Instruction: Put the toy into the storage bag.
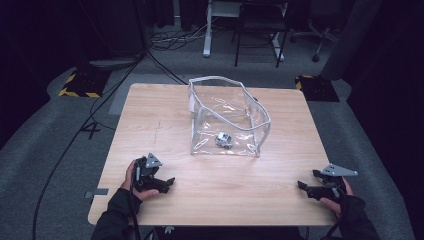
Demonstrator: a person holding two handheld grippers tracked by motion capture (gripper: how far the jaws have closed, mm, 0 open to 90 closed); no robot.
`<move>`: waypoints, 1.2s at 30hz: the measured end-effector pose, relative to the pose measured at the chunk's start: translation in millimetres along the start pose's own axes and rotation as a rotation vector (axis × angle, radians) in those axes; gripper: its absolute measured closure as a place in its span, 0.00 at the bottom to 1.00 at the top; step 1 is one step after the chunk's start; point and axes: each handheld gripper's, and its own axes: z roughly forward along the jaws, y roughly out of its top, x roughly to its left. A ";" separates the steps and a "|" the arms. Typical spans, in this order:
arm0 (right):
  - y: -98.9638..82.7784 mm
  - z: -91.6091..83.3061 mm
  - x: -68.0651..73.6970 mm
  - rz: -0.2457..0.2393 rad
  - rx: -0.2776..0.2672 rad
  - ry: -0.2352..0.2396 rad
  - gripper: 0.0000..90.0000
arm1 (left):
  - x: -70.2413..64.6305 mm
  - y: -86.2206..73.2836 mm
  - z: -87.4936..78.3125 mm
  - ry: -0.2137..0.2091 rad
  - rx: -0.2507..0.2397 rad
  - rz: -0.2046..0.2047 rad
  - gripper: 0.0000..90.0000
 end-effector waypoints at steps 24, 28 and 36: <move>2.4 3.0 -0.9 0.002 0.002 -0.010 0.17 | 0.0 -0.8 -0.3 -0.005 0.002 0.003 0.01; 2.6 3.1 -0.6 0.006 0.001 -0.011 0.17 | 0.2 -0.5 -0.5 0.002 0.003 0.005 0.01; 2.6 3.1 -0.6 0.006 0.001 -0.011 0.17 | 0.1 -0.3 -0.3 0.003 0.001 0.001 0.01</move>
